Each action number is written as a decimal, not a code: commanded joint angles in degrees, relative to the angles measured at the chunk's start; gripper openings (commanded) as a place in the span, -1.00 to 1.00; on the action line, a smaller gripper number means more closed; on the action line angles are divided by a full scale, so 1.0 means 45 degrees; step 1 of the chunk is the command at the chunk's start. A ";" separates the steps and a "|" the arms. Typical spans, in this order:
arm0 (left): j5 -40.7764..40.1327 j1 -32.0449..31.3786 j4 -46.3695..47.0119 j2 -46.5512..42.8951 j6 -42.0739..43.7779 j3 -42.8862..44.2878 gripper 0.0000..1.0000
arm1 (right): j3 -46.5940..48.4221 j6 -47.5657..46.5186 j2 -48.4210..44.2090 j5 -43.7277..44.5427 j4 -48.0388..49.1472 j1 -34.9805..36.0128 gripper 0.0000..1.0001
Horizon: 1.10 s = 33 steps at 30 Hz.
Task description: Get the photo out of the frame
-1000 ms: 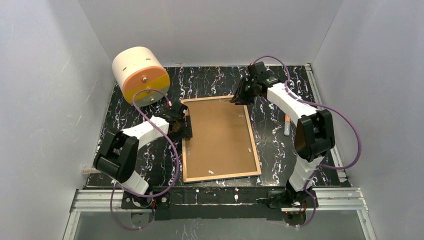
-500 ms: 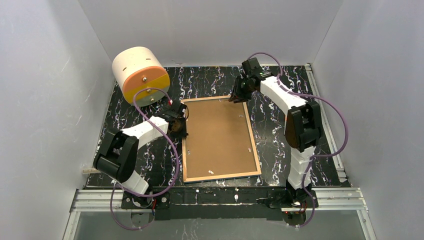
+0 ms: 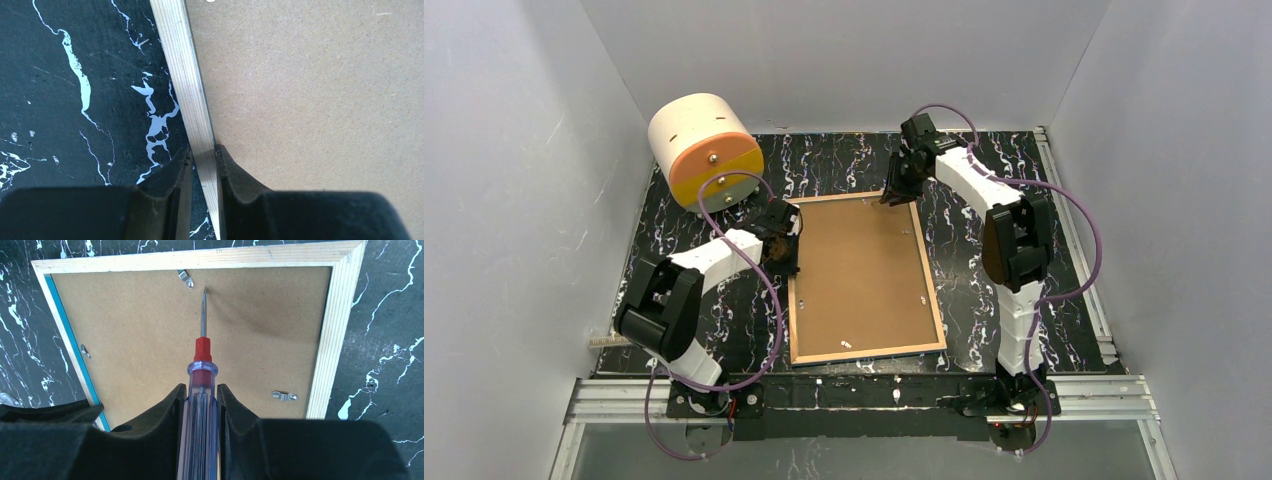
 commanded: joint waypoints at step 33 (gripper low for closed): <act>-0.0520 -0.0024 -0.0697 -0.0455 0.1161 -0.0810 -0.97 | 0.1677 -0.0374 0.1170 -0.0225 -0.0330 0.0416 -0.97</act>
